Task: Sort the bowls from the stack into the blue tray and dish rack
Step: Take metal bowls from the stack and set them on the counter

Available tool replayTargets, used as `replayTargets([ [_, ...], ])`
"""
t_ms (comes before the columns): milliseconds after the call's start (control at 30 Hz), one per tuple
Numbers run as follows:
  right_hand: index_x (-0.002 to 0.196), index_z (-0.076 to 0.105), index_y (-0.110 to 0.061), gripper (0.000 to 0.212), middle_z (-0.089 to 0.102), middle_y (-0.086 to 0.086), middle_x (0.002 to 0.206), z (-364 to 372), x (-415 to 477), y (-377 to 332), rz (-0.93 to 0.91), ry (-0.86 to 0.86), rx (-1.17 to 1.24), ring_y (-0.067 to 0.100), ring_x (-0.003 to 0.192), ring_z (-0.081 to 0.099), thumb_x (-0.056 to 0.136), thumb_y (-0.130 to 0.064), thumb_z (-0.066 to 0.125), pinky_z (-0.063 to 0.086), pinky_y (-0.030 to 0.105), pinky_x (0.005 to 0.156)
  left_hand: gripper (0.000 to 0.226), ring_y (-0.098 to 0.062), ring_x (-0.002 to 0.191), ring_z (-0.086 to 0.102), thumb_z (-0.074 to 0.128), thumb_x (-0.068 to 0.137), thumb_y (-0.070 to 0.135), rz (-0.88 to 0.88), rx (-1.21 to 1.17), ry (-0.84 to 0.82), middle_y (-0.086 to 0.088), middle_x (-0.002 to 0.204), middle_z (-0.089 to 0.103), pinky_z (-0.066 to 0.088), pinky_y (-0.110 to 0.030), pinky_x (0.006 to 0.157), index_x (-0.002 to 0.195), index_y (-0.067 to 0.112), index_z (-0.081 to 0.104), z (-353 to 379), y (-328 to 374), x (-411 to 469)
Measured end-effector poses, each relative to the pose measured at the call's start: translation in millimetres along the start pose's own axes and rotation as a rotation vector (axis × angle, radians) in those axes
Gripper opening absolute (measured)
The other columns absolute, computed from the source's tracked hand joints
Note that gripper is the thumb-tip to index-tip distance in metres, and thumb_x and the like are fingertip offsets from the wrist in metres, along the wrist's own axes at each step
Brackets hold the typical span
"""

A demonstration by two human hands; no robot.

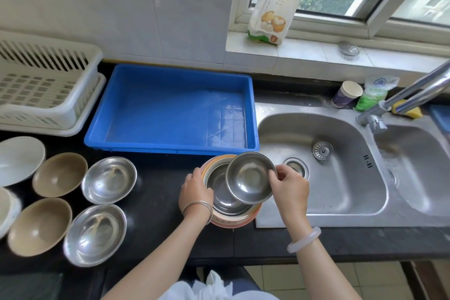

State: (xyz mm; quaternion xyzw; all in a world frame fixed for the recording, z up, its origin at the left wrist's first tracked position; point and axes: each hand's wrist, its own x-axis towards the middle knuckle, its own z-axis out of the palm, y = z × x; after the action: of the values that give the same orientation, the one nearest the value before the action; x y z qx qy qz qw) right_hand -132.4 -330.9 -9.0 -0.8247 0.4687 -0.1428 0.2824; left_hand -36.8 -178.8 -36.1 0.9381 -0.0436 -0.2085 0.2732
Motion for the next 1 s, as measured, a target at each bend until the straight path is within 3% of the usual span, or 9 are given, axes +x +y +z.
replayTargets([
  [167,0.064,0.061,-0.013,0.020,0.061,0.003,0.058,-2.2,-1.3,4.9,0.000,0.001,0.028,0.023,0.061,0.053,0.083,-0.019,0.060,0.031,0.016,0.049,0.022,-0.023,0.079,0.060,0.056,0.083,0.012,0.018,-0.075,-0.003,-0.006,0.097,0.059,0.053,-0.034,0.064,0.103,0.017,0.048,-2.4,2.5,-0.6],
  [267,0.066,0.063,-0.014,0.019,0.064,0.002,0.062,-7.0,1.9,6.2,0.013,-0.007,0.056,0.023,0.064,0.057,0.083,-0.019,0.061,0.033,0.016,0.051,0.018,-0.024,0.069,0.059,0.052,0.083,0.015,0.066,-0.111,0.024,-0.005,0.082,0.060,0.047,-0.030,0.054,0.095,0.021,0.040,-6.5,3.2,-2.8],
  [433,0.069,0.067,-0.012,0.016,0.067,0.003,0.065,-15.1,9.9,4.8,0.039,-0.046,0.177,0.024,0.072,0.061,0.083,-0.017,0.062,0.039,0.024,0.057,0.005,-0.015,0.086,0.044,0.056,0.084,0.017,0.145,-0.074,0.162,0.008,0.091,0.047,0.039,-0.026,0.068,0.088,0.017,0.055,-11.5,8.4,-4.6],
  [533,0.074,0.070,-0.011,0.011,0.066,0.000,0.065,-19.6,14.3,0.1,0.032,-0.081,0.232,0.023,0.075,0.063,0.082,-0.016,0.065,0.041,0.023,0.060,0.003,-0.020,0.082,0.054,0.054,0.085,0.015,0.118,-0.145,0.176,0.003,0.087,0.056,0.042,-0.028,0.065,0.085,0.014,0.057,-17.7,13.9,-4.2],
  [633,0.079,0.072,-0.019,0.006,0.069,-0.004,0.068,-24.6,21.3,-7.7,0.030,-0.122,0.300,0.019,0.075,0.067,0.081,-0.018,0.066,0.049,0.029,0.069,0.004,-0.015,0.073,0.059,0.057,0.086,0.016,0.109,-0.228,0.199,0.003,0.082,0.065,0.043,-0.021,0.057,0.085,0.015,0.061,-27.7,16.1,-6.4],
  [700,0.073,0.069,-0.032,0.014,0.069,-0.015,0.066,-28.2,26.2,-15.8,-0.002,-0.153,0.352,0.006,0.068,0.066,0.080,-0.020,0.066,0.049,0.019,0.062,0.004,-0.011,0.070,0.059,0.059,0.086,0.017,0.091,-0.282,0.227,0.006,0.079,0.064,0.039,-0.014,0.053,0.085,0.016,0.063,-36.2,14.1,-10.0],
  [767,0.070,0.067,-0.035,0.017,0.069,-0.017,0.064,-29.6,31.4,-26.8,-0.037,-0.200,0.383,0.000,0.062,0.064,0.080,-0.021,0.066,0.046,0.011,0.056,0.004,-0.008,0.070,0.058,0.060,0.085,0.017,0.052,-0.323,0.259,0.010,0.077,0.062,0.036,-0.011,0.054,0.086,0.018,0.064,-45.1,8.8,-14.2],
  [900,0.083,0.071,-0.023,0.006,0.071,-0.006,0.066,-19.0,40.0,-53.9,-0.103,-0.350,0.400,0.010,0.059,0.063,0.080,-0.019,0.066,0.052,0.028,0.060,0.006,-0.007,0.076,0.059,0.062,0.083,0.017,-0.051,-0.425,0.310,0.011,0.079,0.063,0.036,-0.011,0.058,0.087,0.021,0.065,-60.9,-14.5,-25.3],
  [1000,0.087,0.071,-0.021,0.009,0.072,-0.004,0.071,-0.4,39.3,-76.3,-0.164,-0.468,0.380,0.010,0.060,0.065,0.080,-0.020,0.065,0.055,0.032,0.063,0.008,-0.010,0.081,0.061,0.065,0.081,0.017,-0.157,-0.524,0.313,0.006,0.085,0.067,0.045,-0.020,0.069,0.088,0.022,0.065,-67.5,-40.4,-36.2],
])
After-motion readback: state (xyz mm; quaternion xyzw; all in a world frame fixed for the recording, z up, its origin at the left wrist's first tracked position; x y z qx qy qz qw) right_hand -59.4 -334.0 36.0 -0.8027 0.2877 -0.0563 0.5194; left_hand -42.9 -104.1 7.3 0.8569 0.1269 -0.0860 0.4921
